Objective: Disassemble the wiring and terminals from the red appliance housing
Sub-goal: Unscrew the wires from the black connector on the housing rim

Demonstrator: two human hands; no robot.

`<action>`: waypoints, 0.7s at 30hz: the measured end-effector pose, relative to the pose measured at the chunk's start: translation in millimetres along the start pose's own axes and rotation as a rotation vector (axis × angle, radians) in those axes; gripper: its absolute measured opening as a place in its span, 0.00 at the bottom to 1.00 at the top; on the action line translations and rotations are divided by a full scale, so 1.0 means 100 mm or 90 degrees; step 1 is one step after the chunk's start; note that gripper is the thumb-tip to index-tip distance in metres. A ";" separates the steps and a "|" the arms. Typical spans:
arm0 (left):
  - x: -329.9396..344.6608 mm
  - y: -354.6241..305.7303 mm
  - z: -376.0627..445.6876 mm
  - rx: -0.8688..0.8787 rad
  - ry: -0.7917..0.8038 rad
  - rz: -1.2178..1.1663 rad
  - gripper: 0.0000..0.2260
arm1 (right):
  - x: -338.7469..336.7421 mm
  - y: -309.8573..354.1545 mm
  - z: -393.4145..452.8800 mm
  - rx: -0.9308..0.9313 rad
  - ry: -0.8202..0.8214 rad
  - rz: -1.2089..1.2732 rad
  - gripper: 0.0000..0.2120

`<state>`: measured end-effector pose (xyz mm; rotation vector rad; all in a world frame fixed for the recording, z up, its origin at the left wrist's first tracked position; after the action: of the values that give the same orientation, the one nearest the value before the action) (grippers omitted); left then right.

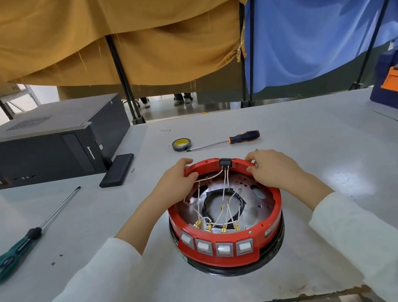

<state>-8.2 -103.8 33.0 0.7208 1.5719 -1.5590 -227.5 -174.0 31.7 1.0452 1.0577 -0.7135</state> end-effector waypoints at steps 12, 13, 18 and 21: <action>0.12 -0.21 0.36 0.150 0.096 -0.005 0.12 | -0.18 0.06 0.14 -0.091 -0.009 0.295 0.18; 0.12 -0.19 0.37 0.153 0.095 -0.018 0.11 | -0.23 0.11 0.13 -0.109 -0.010 0.409 0.20; 0.16 -0.13 0.40 0.150 0.087 -0.057 0.10 | -0.19 0.36 0.19 -0.134 0.075 0.718 0.33; 0.16 -0.11 0.40 0.149 0.080 -0.068 0.11 | -0.08 0.40 0.26 -0.116 0.070 0.750 0.32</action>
<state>-20.4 -146.0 28.1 0.8891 1.5551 -1.8278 -186.9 -183.2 55.7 1.3188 0.4230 0.3893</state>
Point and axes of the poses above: each hand's wrist, its own z-axis towards the middle knuckle, its own x-axis out of the palm, y = z × x, the point moved 3 cm from there along z, towards the middle knuckle, and after that the axes turned 6 degrees about z, right-handed, at the moved point
